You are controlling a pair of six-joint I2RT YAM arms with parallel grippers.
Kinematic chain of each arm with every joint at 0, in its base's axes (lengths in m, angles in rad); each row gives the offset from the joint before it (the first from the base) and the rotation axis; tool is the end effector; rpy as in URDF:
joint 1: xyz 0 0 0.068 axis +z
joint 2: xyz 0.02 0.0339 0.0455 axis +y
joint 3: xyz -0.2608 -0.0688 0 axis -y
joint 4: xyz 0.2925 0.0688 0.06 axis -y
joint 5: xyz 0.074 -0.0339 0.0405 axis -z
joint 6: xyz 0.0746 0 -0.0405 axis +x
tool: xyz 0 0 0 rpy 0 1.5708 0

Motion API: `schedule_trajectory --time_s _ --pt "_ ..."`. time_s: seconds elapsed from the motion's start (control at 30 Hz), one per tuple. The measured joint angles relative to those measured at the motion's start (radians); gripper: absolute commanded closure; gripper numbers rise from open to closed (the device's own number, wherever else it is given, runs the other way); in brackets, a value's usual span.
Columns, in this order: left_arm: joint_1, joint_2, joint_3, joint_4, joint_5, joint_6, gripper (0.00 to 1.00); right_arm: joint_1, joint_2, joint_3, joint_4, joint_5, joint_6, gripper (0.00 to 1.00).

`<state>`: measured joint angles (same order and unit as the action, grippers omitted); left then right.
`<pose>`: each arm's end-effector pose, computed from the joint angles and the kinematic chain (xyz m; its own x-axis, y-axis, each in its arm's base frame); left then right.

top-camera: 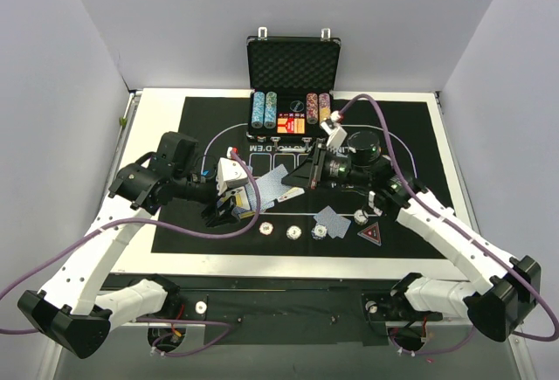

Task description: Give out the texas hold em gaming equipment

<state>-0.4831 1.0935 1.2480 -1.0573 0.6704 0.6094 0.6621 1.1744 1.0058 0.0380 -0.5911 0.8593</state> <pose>0.2105 -0.1628 0.3455 -0.1667 0.5939 -0.7871 0.9758 0.2137 -0.0454 0.2525 0.2495 0.3464 -0.7837 0.1864 -0.5924 -0.5401 0.2665 0.7983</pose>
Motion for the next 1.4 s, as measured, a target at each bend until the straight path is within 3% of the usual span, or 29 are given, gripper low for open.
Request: schedule_trajectory --time_s 0.33,0.47,0.6,0.77,1.03,1.23,1.4 --pt "0.000 0.000 0.000 0.000 0.000 0.000 0.94 -0.092 -0.042 0.027 -0.080 0.008 -0.040 0.99" --pt "0.000 0.000 0.000 -0.001 0.000 0.001 0.94 -0.123 -0.029 0.156 -0.253 0.119 -0.179 1.00" --pt "0.000 0.000 0.000 0.000 0.000 0.001 0.94 -0.131 0.019 0.237 -0.315 0.238 -0.288 1.00" --pt "0.000 0.000 0.000 -0.001 0.000 0.001 0.95 -0.072 0.198 0.267 -0.382 0.451 -0.397 1.00" --pt "0.000 0.000 0.000 -0.001 0.000 0.003 0.95 0.077 0.581 0.496 -0.529 0.900 -0.534 1.00" --pt "0.000 -0.003 0.000 -0.001 0.000 0.004 0.95 0.133 0.698 0.599 -0.569 1.095 -0.598 1.00" --pt "0.000 -0.004 0.000 -0.001 0.000 0.004 0.95 0.156 0.808 0.637 -0.579 1.170 -0.623 1.00"
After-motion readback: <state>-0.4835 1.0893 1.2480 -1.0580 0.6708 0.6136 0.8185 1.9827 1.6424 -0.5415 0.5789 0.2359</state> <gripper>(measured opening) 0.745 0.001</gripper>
